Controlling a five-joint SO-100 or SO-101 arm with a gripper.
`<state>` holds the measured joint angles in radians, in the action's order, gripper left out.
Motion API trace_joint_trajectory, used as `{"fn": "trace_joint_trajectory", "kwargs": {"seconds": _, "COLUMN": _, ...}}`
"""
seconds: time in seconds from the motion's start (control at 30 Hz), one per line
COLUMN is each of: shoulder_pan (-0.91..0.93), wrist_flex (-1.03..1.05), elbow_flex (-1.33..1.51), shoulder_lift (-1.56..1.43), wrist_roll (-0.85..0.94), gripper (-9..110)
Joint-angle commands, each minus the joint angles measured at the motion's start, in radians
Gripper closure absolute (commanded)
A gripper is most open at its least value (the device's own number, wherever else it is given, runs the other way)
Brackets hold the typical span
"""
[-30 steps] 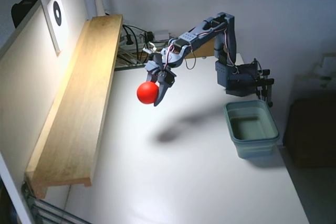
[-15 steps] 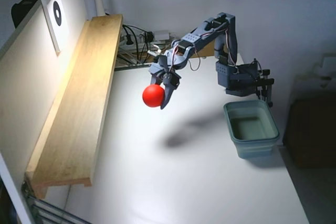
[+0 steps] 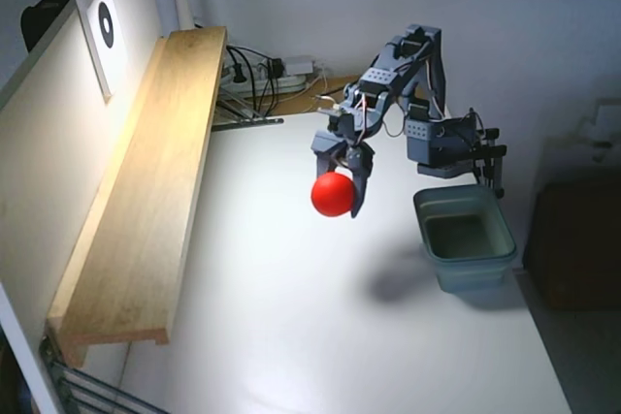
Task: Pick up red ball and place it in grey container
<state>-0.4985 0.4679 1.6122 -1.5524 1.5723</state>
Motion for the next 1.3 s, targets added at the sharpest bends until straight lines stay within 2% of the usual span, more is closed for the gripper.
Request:
{"fn": "trace_joint_trajectory", "kwargs": {"seconds": 0.0, "shoulder_pan": -0.076, "wrist_flex": 0.017, "elbow_flex": -0.056, "shoulder_lift": -0.063, "wrist_roll": -0.002, "gripper": 78}}
{"fn": "trace_joint_trajectory", "kwargs": {"seconds": 0.33, "shoulder_pan": -0.232, "wrist_flex": 0.017, "elbow_flex": -0.056, "shoulder_lift": -0.063, "wrist_roll": -0.002, "gripper": 78}}
{"fn": "trace_joint_trajectory", "kwargs": {"seconds": 0.83, "shoulder_pan": -0.359, "wrist_flex": 0.017, "elbow_flex": -0.056, "shoulder_lift": -0.063, "wrist_roll": -0.002, "gripper": 78}}
{"fn": "trace_joint_trajectory", "kwargs": {"seconds": 1.27, "shoulder_pan": -0.377, "wrist_flex": 0.022, "elbow_flex": 0.003, "shoulder_lift": -0.126, "wrist_roll": -0.002, "gripper": 78}}
